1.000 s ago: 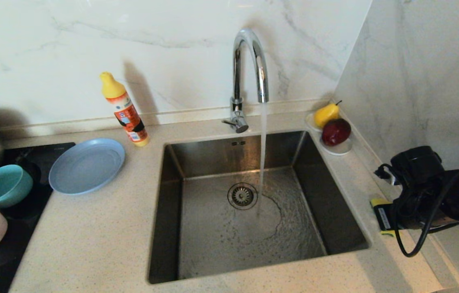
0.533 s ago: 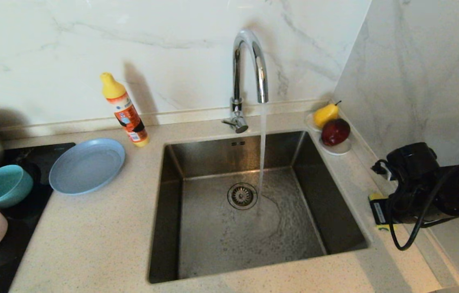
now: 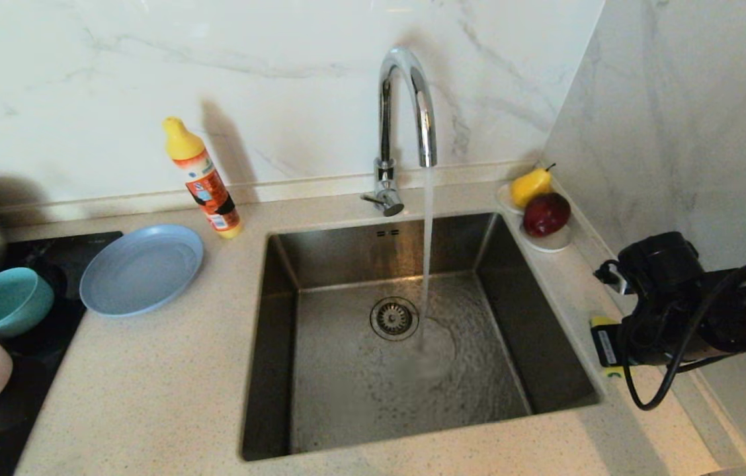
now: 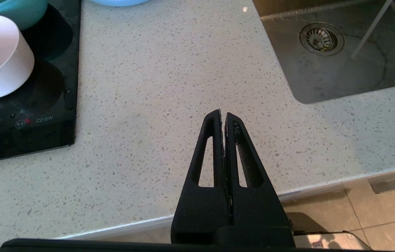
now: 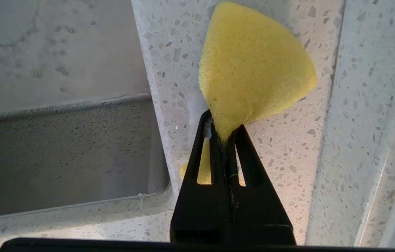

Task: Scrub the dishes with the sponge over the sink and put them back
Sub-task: Put down the sponge

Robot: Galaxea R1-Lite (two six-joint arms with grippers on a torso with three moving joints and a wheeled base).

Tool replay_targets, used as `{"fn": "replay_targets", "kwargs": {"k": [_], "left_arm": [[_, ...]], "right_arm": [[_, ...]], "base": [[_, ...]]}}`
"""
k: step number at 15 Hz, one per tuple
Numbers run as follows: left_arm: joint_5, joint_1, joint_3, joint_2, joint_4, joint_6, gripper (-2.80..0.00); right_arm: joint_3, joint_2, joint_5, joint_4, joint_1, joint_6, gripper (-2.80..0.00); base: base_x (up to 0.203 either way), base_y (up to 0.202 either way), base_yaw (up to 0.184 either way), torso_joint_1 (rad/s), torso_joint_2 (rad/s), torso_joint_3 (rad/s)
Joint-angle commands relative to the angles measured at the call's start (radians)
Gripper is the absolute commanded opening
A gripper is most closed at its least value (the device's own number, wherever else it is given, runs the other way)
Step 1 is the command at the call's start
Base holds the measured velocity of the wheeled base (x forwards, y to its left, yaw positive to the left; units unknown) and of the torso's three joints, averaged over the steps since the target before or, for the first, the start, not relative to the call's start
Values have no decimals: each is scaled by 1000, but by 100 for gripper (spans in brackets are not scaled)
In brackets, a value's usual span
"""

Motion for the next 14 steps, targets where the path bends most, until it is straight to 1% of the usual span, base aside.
{"fn": "replay_targets", "kwargs": {"k": [1, 6, 7, 14], "left_arm": [[0, 1, 1, 2, 0, 0, -280], [0, 1, 0, 2, 0, 0, -280], [0, 1, 0, 2, 0, 0, -280], [0, -1, 0, 2, 0, -1, -280]], "right_arm": [[6, -3, -5, 0, 2, -1, -280], [17, -2, -7, -2, 2, -5, -280], [21, -2, -8, -5, 2, -5, 0], [21, -4, -19, -8, -3, -4, 0]], "base": [[0, 0, 0, 0, 0, 0], [0, 0, 0, 0, 0, 0], [0, 0, 0, 0, 0, 0], [0, 0, 0, 0, 0, 0]]}}
